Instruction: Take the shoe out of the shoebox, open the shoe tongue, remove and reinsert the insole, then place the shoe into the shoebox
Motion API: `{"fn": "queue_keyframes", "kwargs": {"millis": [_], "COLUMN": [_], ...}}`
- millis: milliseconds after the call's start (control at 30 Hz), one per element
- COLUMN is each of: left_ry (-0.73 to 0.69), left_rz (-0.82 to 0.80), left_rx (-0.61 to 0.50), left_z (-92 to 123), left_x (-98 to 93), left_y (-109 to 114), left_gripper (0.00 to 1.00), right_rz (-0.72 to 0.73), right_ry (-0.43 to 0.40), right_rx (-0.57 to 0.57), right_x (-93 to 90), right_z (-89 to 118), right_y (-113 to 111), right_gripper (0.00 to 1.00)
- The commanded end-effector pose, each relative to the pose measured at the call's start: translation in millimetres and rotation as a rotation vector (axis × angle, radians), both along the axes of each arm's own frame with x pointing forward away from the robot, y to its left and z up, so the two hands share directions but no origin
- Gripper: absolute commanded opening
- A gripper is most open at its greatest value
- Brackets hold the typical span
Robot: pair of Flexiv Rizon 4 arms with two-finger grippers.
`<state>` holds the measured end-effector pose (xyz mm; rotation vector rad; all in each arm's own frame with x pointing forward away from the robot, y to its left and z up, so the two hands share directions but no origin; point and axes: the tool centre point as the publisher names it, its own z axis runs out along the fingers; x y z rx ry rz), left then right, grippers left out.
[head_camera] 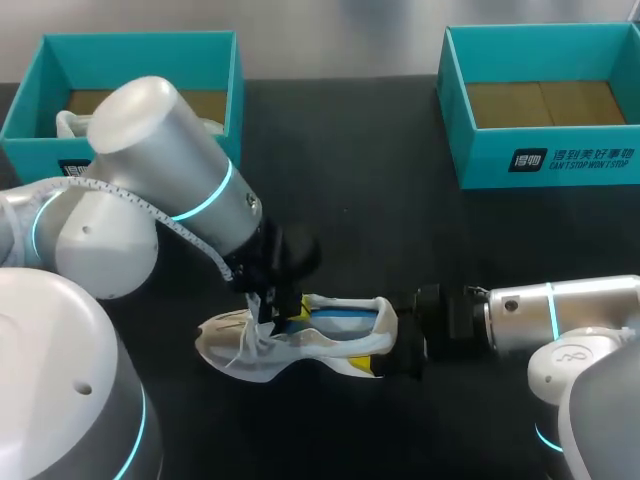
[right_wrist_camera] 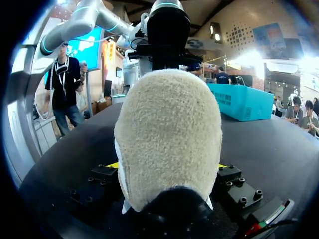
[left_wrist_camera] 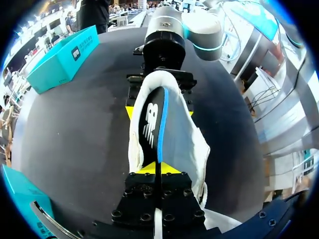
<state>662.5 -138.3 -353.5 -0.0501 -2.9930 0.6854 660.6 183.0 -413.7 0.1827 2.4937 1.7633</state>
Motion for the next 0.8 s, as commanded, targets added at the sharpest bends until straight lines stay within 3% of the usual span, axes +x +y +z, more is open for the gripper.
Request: {"fn": "queue_keyframes", "kwargs": {"millis": [33,233,400,433,467,800], "left_ry": [-0.003,0.005,-0.026,-0.031,-0.043,-0.118], "left_rz": [0.003,0.016,-0.013,-0.016,-0.015,-0.034], "left_rx": [-0.048,-0.072,-0.026,-0.013,-0.001,0.066], "left_z": [0.4,2.1,-1.5,-2.5,-4.1,-13.2], "left_x": [-1.5,1.3,-2.6,-3.8,-5.3,-16.1], "left_y": [7.8,9.3,4.7,3.3,1.1,-13.5], "left_gripper": [0.0,0.0,0.0,0.1,0.36,0.47], "right_rz": [0.001,0.001,0.001,0.001,0.001,0.001], "right_ry": [0.002,0.002,0.002,0.002,0.002,0.002], "right_rx": [-0.005,-0.005,-0.005,-0.005,-0.005,-0.005], "right_x": [-0.9,-0.9,-0.9,-0.9,-0.9,-0.9], "right_z": [-1.3,-1.3,-1.3,-1.3,-1.3,-1.3], "right_y": [2.1,2.1,2.1,2.1,2.1,2.1], "right_gripper": [0.0,0.0,0.0,0.0,0.0,0.0]}}
